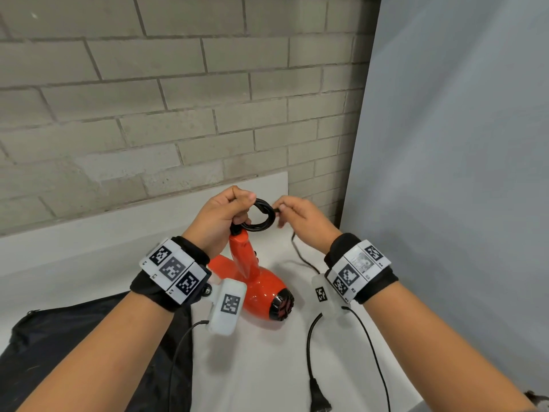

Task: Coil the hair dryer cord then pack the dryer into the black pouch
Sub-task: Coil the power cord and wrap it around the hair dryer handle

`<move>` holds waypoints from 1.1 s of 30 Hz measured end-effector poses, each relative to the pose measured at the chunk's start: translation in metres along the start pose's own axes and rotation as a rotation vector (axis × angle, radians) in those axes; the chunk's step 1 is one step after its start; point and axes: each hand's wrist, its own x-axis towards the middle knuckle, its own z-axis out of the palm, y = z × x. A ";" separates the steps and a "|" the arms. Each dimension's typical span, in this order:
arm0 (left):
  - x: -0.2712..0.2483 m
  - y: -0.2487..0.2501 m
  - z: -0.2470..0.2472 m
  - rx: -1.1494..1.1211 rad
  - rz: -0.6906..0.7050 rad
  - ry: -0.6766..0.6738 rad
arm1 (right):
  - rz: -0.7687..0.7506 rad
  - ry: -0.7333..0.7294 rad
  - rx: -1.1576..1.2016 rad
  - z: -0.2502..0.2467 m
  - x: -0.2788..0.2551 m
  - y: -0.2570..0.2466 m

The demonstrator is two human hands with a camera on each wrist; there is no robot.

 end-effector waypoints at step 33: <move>0.009 0.000 0.003 0.207 0.036 -0.123 | 0.000 0.146 -0.159 -0.001 -0.007 -0.043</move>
